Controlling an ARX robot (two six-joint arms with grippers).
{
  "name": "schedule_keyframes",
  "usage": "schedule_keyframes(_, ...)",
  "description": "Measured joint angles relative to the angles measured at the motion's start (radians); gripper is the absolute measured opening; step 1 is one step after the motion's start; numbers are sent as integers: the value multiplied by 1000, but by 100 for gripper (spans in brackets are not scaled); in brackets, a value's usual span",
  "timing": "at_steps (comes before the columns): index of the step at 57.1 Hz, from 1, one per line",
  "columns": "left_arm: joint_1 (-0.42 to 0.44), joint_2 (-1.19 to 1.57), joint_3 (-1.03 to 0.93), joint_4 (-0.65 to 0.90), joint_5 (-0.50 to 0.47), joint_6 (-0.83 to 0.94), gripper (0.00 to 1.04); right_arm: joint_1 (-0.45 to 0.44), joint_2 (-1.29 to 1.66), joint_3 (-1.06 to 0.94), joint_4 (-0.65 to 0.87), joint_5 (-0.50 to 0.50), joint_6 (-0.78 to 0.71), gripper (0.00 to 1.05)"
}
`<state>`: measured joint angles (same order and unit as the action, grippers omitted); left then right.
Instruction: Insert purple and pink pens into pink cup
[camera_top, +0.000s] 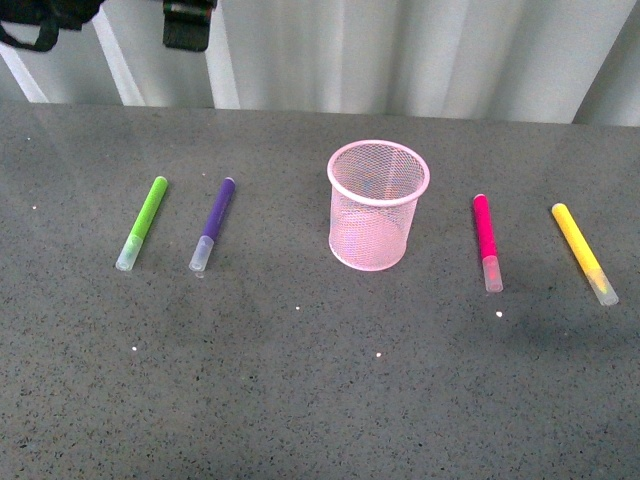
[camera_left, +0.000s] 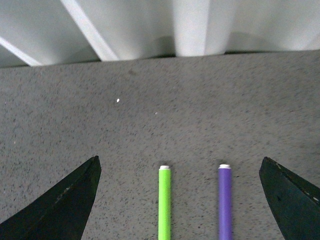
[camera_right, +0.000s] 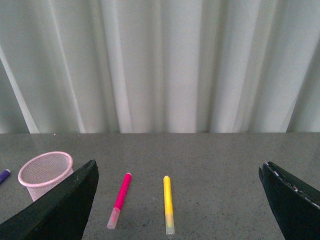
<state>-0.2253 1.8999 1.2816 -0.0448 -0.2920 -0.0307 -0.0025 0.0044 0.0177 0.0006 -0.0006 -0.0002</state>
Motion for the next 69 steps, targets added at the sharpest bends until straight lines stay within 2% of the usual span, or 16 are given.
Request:
schedule_keyframes(37,-18,229,-42,98,29,-58,98,0,0,0,0,0,0,98)
schedule_keyframes(69,-77,349,57,92,66,-82,98,0,0,0,0,0,0,98)
